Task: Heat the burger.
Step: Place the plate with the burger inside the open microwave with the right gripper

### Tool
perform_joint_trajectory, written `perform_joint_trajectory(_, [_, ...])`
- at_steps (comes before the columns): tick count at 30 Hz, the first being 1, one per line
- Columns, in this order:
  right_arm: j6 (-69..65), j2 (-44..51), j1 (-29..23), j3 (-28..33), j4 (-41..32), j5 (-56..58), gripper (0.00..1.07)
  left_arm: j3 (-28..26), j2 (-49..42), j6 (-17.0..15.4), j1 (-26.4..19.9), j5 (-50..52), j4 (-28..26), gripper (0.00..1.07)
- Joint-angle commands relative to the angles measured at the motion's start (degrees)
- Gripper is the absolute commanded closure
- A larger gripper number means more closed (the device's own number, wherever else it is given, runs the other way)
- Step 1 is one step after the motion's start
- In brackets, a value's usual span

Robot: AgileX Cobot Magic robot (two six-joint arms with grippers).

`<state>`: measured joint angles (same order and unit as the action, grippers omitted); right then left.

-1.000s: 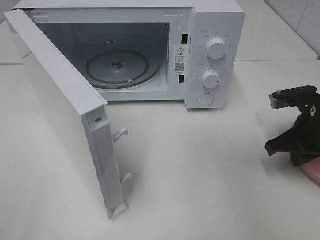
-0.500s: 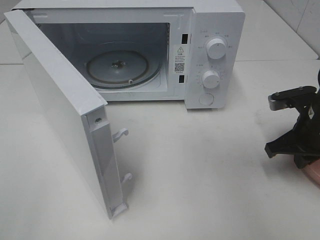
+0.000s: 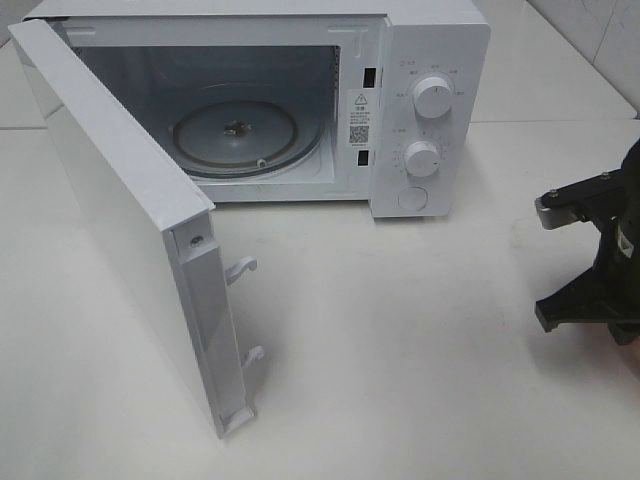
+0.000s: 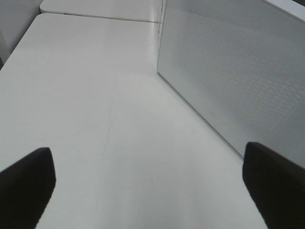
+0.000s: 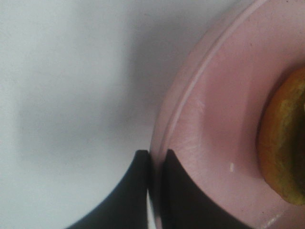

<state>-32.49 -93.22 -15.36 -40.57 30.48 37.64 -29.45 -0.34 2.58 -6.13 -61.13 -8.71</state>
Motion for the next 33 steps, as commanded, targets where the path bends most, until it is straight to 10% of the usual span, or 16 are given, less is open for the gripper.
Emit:
perform_joint_trajectory(1, [-1.78,1.89,-0.74,1.26,3.90,3.09,1.07,-0.06,-0.92,-0.17,-0.23,0.00,-0.29,0.06])
perform_joint_trajectory(33, [-4.13,18.33,-21.37,7.39,5.84,19.65,1.07,-0.06,-0.92,-0.17,-0.23,0.00,-0.29,0.06])
